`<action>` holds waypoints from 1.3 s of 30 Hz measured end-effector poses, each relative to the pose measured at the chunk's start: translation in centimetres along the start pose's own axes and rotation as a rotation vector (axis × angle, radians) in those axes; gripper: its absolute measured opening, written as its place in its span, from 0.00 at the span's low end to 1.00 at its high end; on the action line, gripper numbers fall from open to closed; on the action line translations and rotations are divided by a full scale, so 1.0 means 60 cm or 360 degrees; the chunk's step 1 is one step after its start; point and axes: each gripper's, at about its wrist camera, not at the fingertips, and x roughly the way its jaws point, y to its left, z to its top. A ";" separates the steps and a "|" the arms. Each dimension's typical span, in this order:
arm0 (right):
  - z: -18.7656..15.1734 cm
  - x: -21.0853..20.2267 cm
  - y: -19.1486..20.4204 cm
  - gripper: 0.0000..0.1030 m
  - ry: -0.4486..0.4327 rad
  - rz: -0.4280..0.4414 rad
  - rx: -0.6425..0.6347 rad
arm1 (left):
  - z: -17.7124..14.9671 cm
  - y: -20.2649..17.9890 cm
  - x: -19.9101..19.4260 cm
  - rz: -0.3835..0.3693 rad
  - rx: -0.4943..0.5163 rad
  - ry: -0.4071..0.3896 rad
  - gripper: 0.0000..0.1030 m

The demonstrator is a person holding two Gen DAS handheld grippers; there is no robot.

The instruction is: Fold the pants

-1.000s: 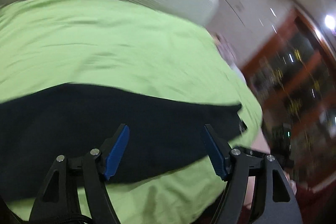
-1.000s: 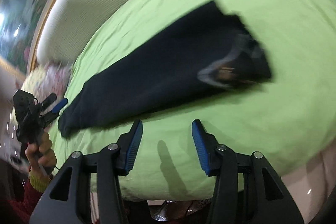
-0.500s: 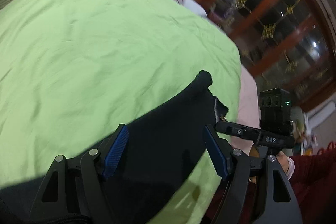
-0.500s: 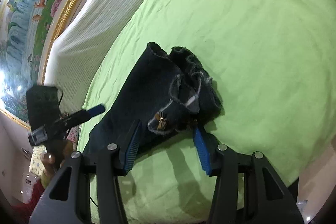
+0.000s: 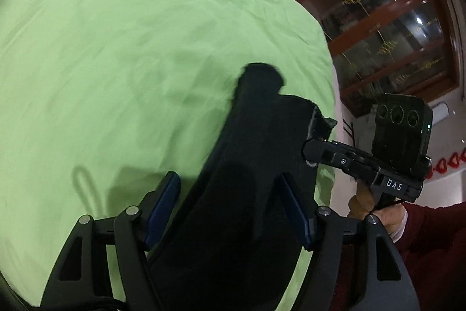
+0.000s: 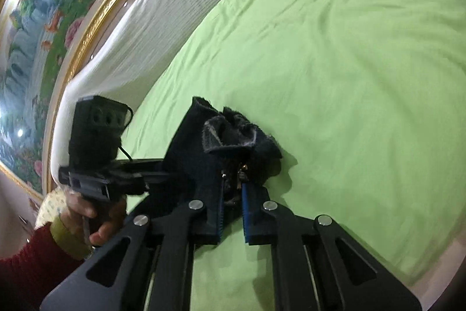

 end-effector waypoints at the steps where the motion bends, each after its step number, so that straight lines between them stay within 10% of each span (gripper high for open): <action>1: 0.000 0.003 0.002 0.10 0.0022 0.0000 -0.0029 | 0.009 0.001 0.006 -0.0015 0.0000 0.0011 0.55; 5: -0.009 -0.002 0.006 0.11 0.0039 -0.0009 -0.0060 | 0.036 0.019 0.020 -0.0144 -0.0053 0.0033 0.26; 11: -0.011 -0.015 0.014 0.11 0.0045 0.0079 -0.0047 | 0.023 -0.003 0.014 -0.0166 0.0004 -0.0074 0.15; 26: -0.006 -0.038 0.163 0.11 0.0090 0.0746 -0.0243 | -0.105 -0.047 -0.213 -0.0274 -0.0054 -0.0644 0.12; 39: -0.082 0.059 0.284 0.11 0.0419 0.0844 -0.0467 | -0.291 -0.003 -0.304 -0.0227 -0.0270 -0.0910 0.12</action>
